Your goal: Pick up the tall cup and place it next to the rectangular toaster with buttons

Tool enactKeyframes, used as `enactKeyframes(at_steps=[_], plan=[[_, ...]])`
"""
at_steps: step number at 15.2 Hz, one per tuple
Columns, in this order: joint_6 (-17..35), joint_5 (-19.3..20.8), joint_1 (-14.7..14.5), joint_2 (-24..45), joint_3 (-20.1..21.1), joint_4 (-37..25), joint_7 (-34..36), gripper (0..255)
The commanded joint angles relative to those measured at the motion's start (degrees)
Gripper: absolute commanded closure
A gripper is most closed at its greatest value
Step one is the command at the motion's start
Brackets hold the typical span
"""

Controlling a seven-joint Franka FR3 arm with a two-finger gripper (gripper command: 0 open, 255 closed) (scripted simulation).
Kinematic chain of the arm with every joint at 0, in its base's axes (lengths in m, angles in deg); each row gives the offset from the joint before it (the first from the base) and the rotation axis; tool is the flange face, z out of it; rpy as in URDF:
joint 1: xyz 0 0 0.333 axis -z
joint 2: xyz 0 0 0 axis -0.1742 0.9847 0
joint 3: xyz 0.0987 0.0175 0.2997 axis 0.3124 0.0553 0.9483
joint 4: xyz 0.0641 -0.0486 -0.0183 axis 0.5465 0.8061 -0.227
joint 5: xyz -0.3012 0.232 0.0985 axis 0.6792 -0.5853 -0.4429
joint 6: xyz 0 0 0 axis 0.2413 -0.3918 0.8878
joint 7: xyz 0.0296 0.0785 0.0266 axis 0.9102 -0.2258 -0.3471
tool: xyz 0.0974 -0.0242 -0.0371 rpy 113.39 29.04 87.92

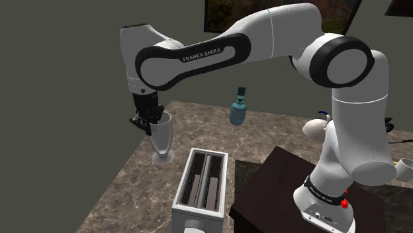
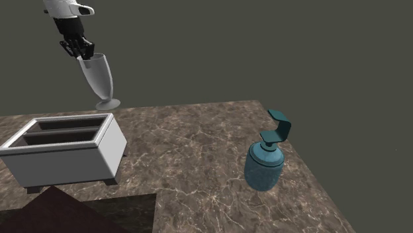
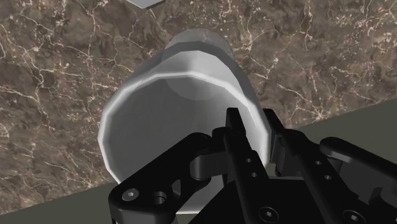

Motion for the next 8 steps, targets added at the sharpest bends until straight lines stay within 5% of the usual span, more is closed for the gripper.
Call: enactKeyframes(at_steps=[1,8], plan=[[1.49,0.04,-0.02,0.08,0.0,1.32,0.1,255],[6.31,0.26,0.0,1.28,-0.12,4.96,0.22,255]])
